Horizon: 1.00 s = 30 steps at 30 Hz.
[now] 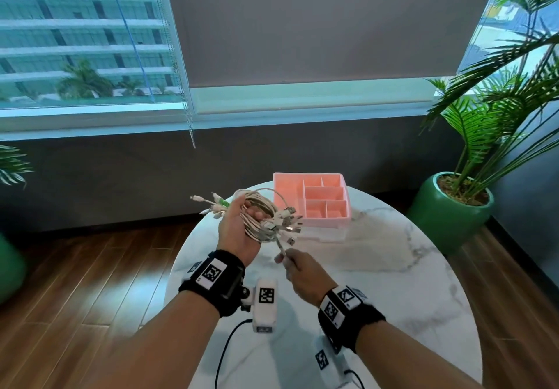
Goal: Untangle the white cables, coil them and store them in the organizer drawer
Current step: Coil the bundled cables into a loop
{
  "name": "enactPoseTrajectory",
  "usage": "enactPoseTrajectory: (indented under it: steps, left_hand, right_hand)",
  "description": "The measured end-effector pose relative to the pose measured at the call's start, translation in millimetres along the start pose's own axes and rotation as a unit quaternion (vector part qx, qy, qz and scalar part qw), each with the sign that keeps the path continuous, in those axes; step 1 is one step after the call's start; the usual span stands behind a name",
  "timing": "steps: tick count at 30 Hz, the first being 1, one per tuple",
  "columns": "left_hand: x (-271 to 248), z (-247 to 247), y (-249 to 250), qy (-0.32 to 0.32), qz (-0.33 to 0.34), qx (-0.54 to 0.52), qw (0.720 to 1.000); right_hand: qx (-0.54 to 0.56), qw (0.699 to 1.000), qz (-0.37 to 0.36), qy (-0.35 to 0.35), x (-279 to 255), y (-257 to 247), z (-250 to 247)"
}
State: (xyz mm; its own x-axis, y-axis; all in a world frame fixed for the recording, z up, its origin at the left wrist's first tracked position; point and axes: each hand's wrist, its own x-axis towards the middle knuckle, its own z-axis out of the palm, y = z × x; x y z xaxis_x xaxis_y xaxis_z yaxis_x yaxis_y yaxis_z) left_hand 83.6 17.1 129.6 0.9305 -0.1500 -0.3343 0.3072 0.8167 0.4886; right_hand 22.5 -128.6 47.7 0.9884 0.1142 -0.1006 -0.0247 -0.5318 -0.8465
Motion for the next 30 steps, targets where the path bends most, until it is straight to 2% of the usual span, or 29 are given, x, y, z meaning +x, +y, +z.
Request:
enactPoseTrajectory:
  steps: [3,5,8,11,15,17,19,21,24,27,30]
  left_hand:
    - [4.9,-2.0,1.7,0.068,0.076,0.046,0.994]
    - [3.7,-3.5,-1.9,0.099,0.113,0.093,0.984]
    - [0.1,-7.9,-13.4,0.127,0.169,0.208,0.955]
    - [0.5,-16.7,-23.3,0.122,0.184,0.313,0.924]
    - [-1.3,-23.8,-31.2,0.058,0.210,0.407,0.887]
    - [-2.2,-26.9,-31.9,0.012,0.193,0.448,0.873]
    - [-5.2,-25.5,-32.9,-0.040,0.157,0.465,0.870]
    - [-13.9,-17.8,-32.4,-0.070,0.124,0.479,0.866]
    - [-20.8,-13.8,-33.0,-0.104,0.083,0.519,0.844]
    - [-20.8,-15.2,-34.5,-0.138,0.011,0.489,0.861]
    - [-21.9,-13.1,-36.9,-0.134,-0.053,0.430,0.891]
  right_hand:
    - [-0.037,0.998,0.021,-0.048,-13.1,-6.9,2.8]
    - [-0.082,0.995,0.004,-0.050,-21.2,-17.0,2.3]
    - [-0.158,0.987,-0.013,-0.041,-25.5,-34.6,-2.4]
    - [-0.221,0.973,-0.020,-0.059,-28.5,-54.5,-8.5]
    - [-0.267,0.959,-0.032,-0.088,-28.1,-83.4,-29.8]
    - [-0.282,0.952,-0.057,-0.108,-25.9,-98.3,-43.3]
    - [-0.294,0.945,-0.084,-0.121,-21.6,-110.8,-57.1]
    - [-0.286,0.946,-0.085,-0.124,-17.4,-118.7,-73.6]
    - [-0.273,0.950,-0.089,-0.122,-9.1,-125.6,-96.7]
    - [-0.256,0.954,-0.100,-0.117,2.2,-128.4,-111.8]
    - [-0.225,0.963,-0.109,-0.105,16.3,-127.4,-124.3]
